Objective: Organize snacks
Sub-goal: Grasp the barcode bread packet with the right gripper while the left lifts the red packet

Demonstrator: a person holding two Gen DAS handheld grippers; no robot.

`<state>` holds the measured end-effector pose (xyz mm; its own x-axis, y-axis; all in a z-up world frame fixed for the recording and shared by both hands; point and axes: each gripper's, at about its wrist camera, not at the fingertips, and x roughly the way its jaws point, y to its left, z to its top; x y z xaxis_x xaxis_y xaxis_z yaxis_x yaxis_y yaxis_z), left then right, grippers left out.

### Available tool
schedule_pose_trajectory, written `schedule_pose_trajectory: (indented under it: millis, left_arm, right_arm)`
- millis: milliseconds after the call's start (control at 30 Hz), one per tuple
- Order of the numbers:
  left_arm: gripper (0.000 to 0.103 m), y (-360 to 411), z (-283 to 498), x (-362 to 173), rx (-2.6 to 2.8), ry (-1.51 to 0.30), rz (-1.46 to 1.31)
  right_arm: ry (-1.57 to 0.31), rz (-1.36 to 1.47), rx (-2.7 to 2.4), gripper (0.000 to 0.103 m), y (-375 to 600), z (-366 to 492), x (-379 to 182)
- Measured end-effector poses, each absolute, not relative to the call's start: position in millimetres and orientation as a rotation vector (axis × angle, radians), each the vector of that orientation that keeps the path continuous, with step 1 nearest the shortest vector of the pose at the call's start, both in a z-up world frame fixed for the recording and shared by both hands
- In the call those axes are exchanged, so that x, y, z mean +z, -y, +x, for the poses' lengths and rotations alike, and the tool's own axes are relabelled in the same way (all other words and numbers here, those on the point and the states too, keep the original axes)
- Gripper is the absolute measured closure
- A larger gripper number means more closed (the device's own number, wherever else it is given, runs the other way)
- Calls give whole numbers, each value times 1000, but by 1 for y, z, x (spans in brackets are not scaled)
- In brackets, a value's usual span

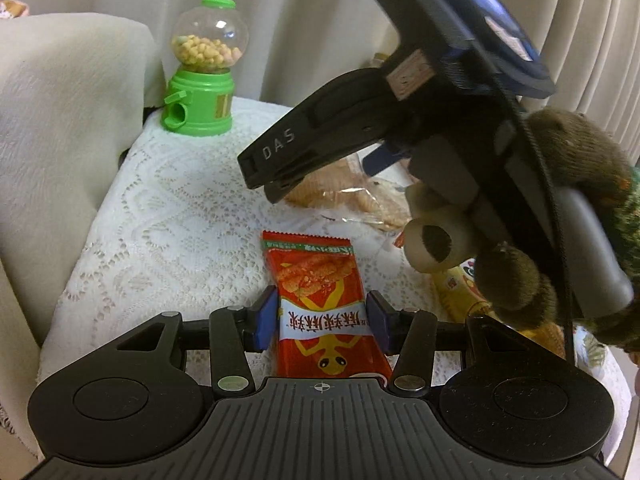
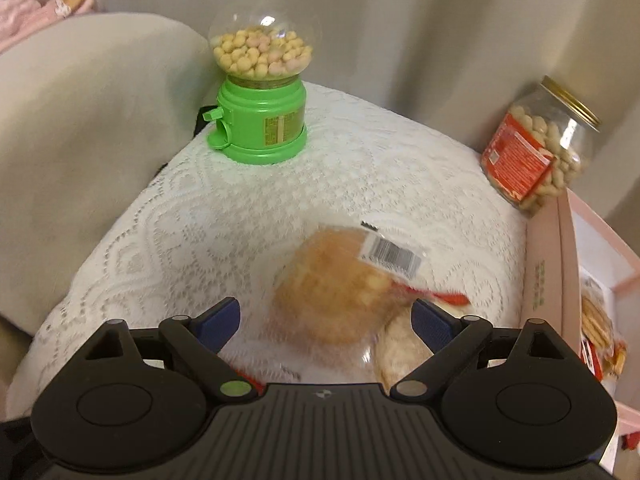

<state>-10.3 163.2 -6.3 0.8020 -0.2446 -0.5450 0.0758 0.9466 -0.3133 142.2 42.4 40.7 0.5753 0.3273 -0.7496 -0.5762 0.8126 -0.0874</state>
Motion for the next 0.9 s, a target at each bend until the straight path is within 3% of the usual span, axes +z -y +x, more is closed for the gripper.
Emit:
schedule_pose_trajectory:
  millis: [267, 567, 900]
  left_arm:
    - [49, -166, -12, -8, -173, -600, -304]
    - [49, -170, -13, -9, -187, -593, -349]
    - [46, -137, -10, -3, -149, -638, -161]
  right_arm:
    - [-890, -186, 601, 48, -10, 154, 44]
    - [-906, -82, 626, 50, 76, 112, 67]
    - [-899, -33, 434, 50, 193, 60, 38]
